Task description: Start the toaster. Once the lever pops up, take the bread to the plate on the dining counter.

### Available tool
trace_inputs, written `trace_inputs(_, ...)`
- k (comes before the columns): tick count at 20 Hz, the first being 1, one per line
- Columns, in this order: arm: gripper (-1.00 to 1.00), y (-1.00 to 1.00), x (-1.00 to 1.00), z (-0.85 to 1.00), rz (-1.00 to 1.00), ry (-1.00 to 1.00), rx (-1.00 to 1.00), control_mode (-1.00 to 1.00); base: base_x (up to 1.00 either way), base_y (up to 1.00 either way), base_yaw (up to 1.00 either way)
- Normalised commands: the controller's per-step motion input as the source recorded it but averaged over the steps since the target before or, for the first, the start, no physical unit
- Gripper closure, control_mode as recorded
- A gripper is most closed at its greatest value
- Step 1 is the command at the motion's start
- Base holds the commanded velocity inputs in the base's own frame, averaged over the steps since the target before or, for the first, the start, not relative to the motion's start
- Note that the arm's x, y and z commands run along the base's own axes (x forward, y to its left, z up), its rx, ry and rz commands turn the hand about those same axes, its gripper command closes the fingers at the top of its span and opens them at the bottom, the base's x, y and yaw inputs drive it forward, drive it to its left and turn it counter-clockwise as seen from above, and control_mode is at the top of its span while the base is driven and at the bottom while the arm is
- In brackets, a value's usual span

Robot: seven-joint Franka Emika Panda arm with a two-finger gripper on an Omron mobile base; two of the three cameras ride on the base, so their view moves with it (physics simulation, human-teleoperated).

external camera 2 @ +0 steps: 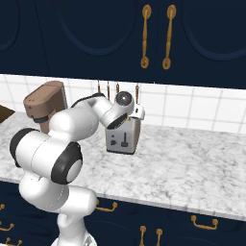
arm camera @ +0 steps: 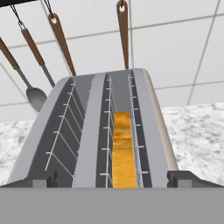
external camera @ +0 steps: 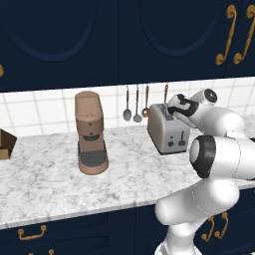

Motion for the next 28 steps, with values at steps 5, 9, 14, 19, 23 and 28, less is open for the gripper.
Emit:
trace_inputs(5, -1.0, 0.0, 0.0, 0.0, 0.0, 0.0, 0.0, -1.0, 0.0, 0.0, 0.0)
trace_inputs(9, -1.0, 0.0, 0.0, 0.0, 0.0, 0.0, 0.0, -1.0, 0.0, 0.0, 0.0)
trace_inputs(14, -1.0, 0.0, 0.0, 0.0, 0.0, 0.0, 0.0, -1.0, 0.0, 0.0, 0.0)
trace_inputs(19, -1.0, 0.0, 0.0, 0.0, 0.0, 0.0, 0.0, -1.0, 0.0, 0.0, 0.0)
trace_inputs(23, -1.0, 0.0, 0.0, 0.0, 0.0, 0.0, 0.0, -1.0, 0.0, 0.0, 0.0)
trace_inputs(28, -1.0, 0.0, 0.0, 0.0, 0.0, 0.0, 0.0, -1.0, 0.0, 0.0, 0.0)
